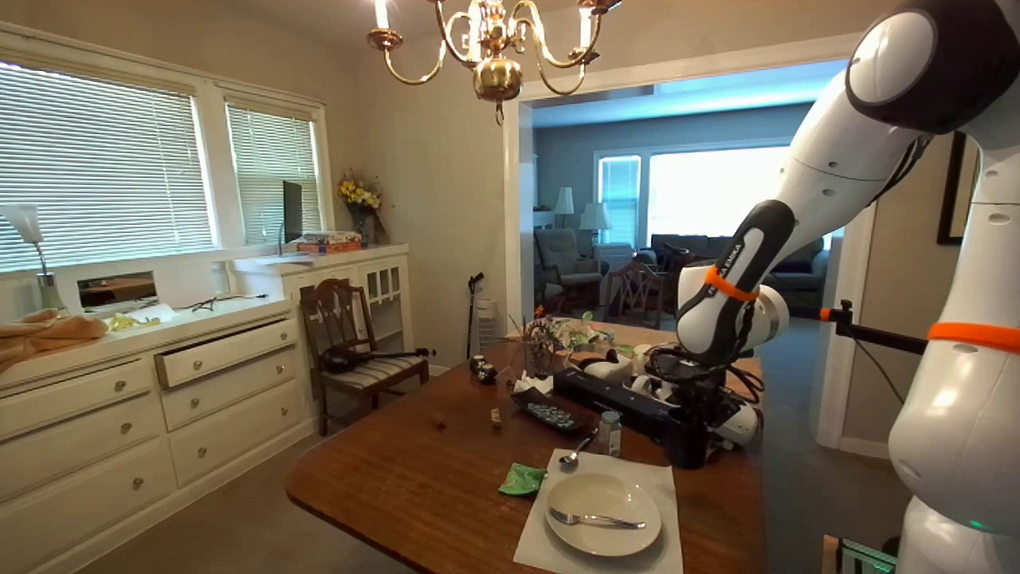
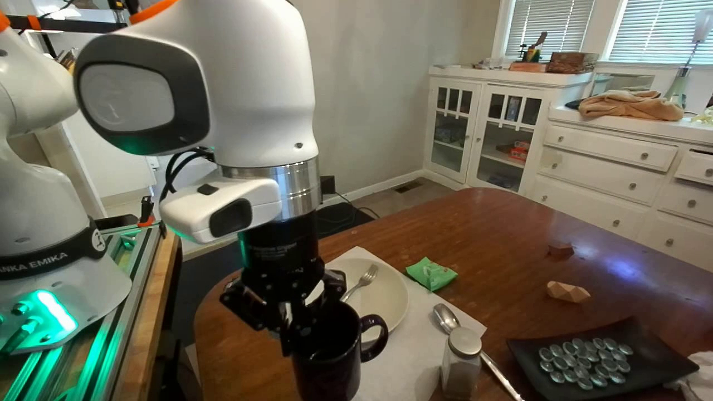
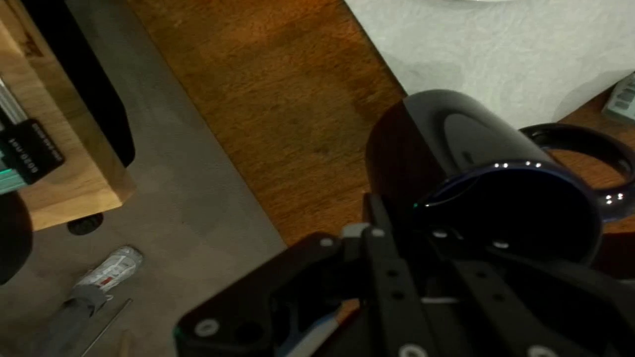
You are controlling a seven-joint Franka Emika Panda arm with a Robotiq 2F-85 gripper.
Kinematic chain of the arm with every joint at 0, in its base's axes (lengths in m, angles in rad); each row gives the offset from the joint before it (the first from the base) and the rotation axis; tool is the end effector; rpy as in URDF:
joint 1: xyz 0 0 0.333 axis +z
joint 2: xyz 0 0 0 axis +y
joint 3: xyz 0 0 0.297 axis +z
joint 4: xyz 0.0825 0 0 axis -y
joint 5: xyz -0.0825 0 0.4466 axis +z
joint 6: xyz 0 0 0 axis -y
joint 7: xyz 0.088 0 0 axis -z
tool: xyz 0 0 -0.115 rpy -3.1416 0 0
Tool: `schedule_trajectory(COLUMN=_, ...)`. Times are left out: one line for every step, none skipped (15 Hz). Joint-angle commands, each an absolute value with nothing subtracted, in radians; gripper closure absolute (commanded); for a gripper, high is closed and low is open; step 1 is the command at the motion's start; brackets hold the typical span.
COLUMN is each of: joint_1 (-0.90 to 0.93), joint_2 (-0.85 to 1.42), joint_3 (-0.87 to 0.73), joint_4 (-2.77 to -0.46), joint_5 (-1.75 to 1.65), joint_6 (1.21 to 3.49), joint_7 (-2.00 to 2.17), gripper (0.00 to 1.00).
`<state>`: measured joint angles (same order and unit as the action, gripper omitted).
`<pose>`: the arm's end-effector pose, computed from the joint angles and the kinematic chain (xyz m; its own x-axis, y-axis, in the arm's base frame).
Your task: Move the cup forward
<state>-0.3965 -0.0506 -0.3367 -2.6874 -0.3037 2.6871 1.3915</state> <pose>0.3403 -0.2911 0.1706 -0.2782 -0.9515 0.1316 -0.9601 0.2795 -0.0088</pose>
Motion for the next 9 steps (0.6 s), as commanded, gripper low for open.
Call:
schedule_trajectory(joint_1=-0.413, joint_2=-0.043, joint_3=-0.329, joint_4=-2.627, joint_5=-0.433, joint_6=2.56, joint_7=1.47, gripper=0.98)
schedule_trajectory(joint_1=-0.412, joint_2=-0.028, joint_3=-0.33, joint_4=-2.615, joint_5=-0.471, joint_6=2.558, joint_7=1.494, gripper=0.98)
schedule_trajectory(joint_1=-0.407, joint_2=-0.015, joint_3=-0.332, joint_4=-2.601, joint_5=-0.479, joint_6=2.55, joint_7=1.502, gripper=0.98)
schedule_trajectory(joint_1=-0.402, joint_2=-0.04, joint_3=-0.34, joint_4=-2.639, joint_5=-0.431, joint_6=2.58, joint_7=1.454, gripper=0.98)
schedule_trajectory(joint_1=-0.401, joint_2=-0.035, joint_3=-0.342, joint_4=-2.634, joint_5=-0.435, joint_6=2.579, joint_7=1.458, gripper=0.9)
schedule_trajectory(joint_1=-0.4, joint_2=-0.032, joint_3=-0.342, joint_4=-2.635, joint_5=-0.435, joint_6=2.579, joint_7=1.458, gripper=0.9)
schedule_trajectory(joint_1=-0.4, joint_2=-0.031, joint_3=-0.342, joint_4=-2.636, joint_5=-0.435, joint_6=2.579, joint_7=1.458, gripper=0.98)
schedule_trajectory(joint_1=-0.394, joint_2=-0.036, joint_3=-0.336, joint_4=-2.655, joint_5=-0.462, joint_6=2.608, joint_7=1.453, gripper=0.98)
schedule_trajectory(joint_1=-0.398, joint_2=-0.034, joint_3=-0.338, joint_4=-2.658, joint_5=-0.494, joint_6=2.639, joint_7=1.455, gripper=0.98)
